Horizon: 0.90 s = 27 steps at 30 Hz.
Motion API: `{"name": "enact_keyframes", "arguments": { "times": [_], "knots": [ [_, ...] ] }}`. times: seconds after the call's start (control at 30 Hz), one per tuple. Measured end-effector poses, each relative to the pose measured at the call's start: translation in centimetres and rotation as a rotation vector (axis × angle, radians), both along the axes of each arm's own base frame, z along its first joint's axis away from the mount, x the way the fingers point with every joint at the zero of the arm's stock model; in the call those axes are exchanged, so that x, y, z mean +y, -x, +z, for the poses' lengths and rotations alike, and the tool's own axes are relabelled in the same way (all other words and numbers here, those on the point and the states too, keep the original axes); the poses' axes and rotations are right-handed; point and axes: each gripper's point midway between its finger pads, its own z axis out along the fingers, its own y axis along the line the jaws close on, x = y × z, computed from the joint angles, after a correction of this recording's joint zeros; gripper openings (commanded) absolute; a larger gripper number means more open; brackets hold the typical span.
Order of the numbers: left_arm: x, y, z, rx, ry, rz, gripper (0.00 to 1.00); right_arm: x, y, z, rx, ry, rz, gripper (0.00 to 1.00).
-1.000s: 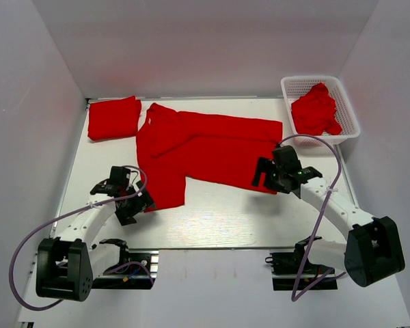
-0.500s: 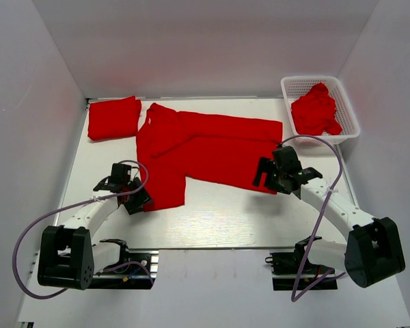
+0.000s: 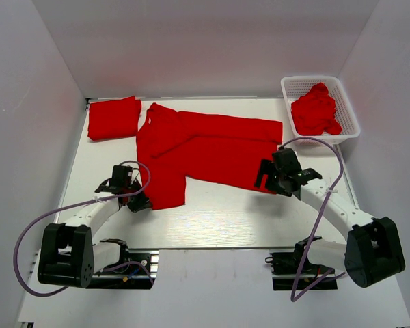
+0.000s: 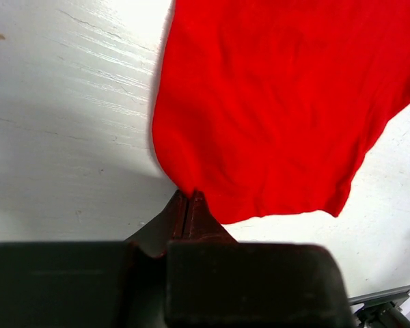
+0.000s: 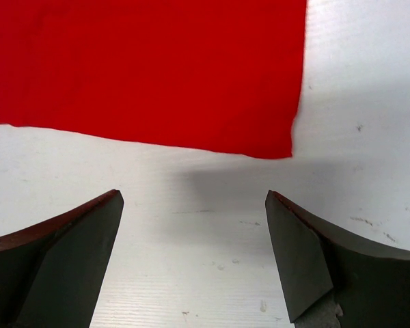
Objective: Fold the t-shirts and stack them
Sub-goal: Grap the side of the flattened tshirt furthest away from the robot with both arms
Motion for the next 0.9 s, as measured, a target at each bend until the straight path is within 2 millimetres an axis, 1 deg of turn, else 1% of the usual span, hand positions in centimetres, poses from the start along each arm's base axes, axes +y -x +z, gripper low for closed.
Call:
{"name": "enact_keyframes", "arguments": {
  "times": [0.23,0.4,0.57,0.6,0.9],
  "knots": [
    [0.1,0.2,0.1,-0.005,-0.011,-0.021,0.0,-0.9,1.3,-1.6,0.058,0.024,-0.052,0.9],
    [0.1,0.2,0.5,-0.01,-0.016,-0.034,0.0,-1.4,1.4,-3.0,0.098,0.052,-0.088,0.9],
    [-0.1,-0.2,1.0,-0.024,-0.009,-0.049,0.0,-1.7,1.1,-5.3,0.136,0.086,-0.114,0.9],
    [-0.1,-0.3,1.2,-0.027,-0.006,-0.052,0.0,-1.8,0.7,-5.5,0.134,0.096,-0.121,0.9],
    [-0.4,-1.1,2.0,-0.034,-0.001,-0.072,0.0,-2.3,-1.9,-5.4,0.059,0.094,-0.191,0.9]
  ]
}}
